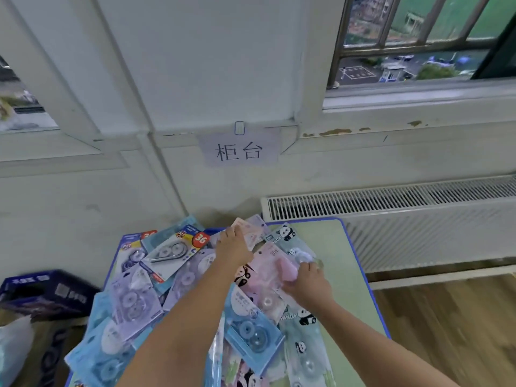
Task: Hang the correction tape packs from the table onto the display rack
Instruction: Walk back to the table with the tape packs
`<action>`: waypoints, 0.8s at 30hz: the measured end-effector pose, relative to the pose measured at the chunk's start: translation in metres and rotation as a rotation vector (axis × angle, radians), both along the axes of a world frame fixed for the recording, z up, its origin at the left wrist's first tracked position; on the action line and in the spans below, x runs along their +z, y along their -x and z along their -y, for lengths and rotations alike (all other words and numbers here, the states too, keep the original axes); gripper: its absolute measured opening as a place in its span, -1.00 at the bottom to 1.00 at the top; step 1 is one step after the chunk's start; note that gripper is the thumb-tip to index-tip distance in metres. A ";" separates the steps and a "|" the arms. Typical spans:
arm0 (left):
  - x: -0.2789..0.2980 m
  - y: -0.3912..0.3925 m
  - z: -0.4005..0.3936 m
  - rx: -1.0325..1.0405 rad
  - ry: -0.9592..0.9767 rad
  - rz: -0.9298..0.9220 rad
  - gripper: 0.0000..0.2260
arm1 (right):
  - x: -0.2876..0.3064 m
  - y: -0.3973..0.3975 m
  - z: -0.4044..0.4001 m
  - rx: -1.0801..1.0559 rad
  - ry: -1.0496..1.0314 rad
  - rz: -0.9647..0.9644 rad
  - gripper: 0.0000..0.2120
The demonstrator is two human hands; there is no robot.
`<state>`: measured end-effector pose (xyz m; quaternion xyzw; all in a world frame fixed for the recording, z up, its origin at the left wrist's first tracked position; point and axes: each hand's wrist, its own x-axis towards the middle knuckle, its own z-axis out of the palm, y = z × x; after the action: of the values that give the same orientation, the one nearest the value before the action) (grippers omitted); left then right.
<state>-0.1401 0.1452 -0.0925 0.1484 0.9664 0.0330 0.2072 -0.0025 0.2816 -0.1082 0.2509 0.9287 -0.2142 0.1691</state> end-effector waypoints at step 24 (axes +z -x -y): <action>0.025 -0.009 -0.048 0.100 -0.430 -0.055 -0.19 | 0.008 -0.035 -0.037 -0.393 0.210 -0.183 -0.25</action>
<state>-0.1311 0.1933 -0.0674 0.1418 0.9486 0.2444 0.1423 0.0326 0.3182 -0.1003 0.3875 0.8462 -0.3601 0.0642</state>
